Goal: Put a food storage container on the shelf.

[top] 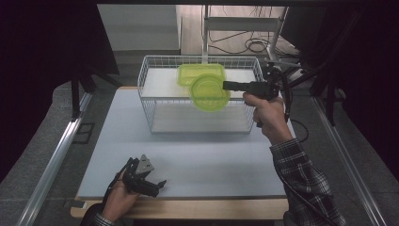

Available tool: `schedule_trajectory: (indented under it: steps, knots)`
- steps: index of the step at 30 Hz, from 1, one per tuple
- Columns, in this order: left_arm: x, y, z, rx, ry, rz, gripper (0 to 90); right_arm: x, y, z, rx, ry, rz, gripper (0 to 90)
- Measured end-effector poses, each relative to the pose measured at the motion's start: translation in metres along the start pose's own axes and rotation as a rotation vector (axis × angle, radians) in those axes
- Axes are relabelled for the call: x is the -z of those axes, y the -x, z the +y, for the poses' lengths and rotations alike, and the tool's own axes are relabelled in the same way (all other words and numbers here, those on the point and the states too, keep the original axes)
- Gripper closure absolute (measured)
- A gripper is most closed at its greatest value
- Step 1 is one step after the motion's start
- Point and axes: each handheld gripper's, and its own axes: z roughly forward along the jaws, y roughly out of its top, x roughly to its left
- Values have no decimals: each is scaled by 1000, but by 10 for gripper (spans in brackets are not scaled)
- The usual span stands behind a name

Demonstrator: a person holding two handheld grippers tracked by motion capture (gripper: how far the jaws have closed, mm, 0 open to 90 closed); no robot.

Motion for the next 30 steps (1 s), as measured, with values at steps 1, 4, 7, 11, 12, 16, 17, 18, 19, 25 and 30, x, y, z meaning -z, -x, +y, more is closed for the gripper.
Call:
schedule_trajectory:
  steps: [1, 4, 7, 11, 12, 16, 17, 18, 19, 25, 30]
  knots:
    - [0, 0, 0, 0, 0, 1, 7, 0, -1, 3, -1, 5, -4, 818]
    - [0, 0, 0, 0, 2, 0, 7, -3, -3, 12, 10, 23, -25, 817]
    - [0, 0, 0, 3, 3, 0, 7, -6, -4, 20, 9, 35, -40, 817]
    - [0, 0, 0, 1, 3, 1, 7, -11, -3, 30, 12, 53, -67, 817]
    - [0, 0, 0, 1, 4, 1, 7, -12, -2, 32, 10, 54, -74, 817]
    - [0, 0, 0, 3, 5, 1, 7, -17, 2, 41, 3, 72, -96, 817]
    - [1, 0, 0, 1, 4, 1, 7, -19, 3, 43, 6, 77, -101, 817]
    - [1, 0, 0, 1, 4, 1, 7, -20, 3, 45, 5, 80, -109, 816]
    - [1, 0, 0, 2, 5, 1, 7, -22, 5, 47, 3, 84, -116, 817]
    - [1, 0, 0, -1, 3, -1, 7, -37, 11, 55, -3, 96, -134, 816]
    - [1, 0, 0, -1, 1, -2, 8, -46, 16, 61, -9, 103, -159, 816]
